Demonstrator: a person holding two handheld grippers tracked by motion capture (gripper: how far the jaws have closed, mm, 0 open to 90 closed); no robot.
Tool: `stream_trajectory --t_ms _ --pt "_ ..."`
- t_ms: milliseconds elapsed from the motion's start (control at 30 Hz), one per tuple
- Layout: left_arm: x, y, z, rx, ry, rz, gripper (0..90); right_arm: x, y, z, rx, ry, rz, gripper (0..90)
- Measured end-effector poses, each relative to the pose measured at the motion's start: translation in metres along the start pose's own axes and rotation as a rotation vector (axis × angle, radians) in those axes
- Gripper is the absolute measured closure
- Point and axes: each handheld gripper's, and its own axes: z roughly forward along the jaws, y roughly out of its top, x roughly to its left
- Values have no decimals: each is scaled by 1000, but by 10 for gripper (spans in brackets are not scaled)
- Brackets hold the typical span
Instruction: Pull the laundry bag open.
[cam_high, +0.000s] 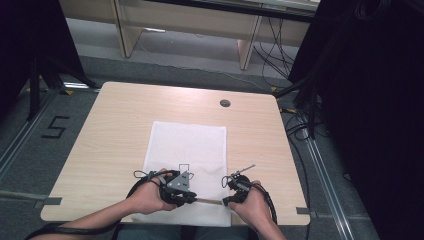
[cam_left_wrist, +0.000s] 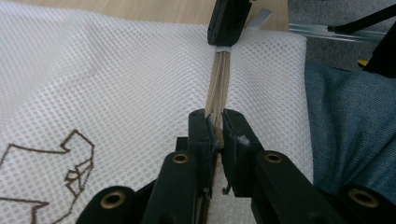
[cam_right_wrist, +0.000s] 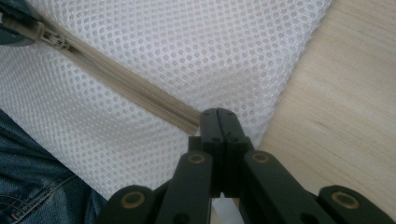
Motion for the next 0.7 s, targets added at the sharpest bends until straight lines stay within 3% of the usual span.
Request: stream_trajectory --t_ms 100,700 --pt "1 -3 -3 -15 -3 -15 820 0 0 1 -8 1 2 900" --pt "2 -2 -8 -16 2 7 820 -1 0 0 1 3 2 900"
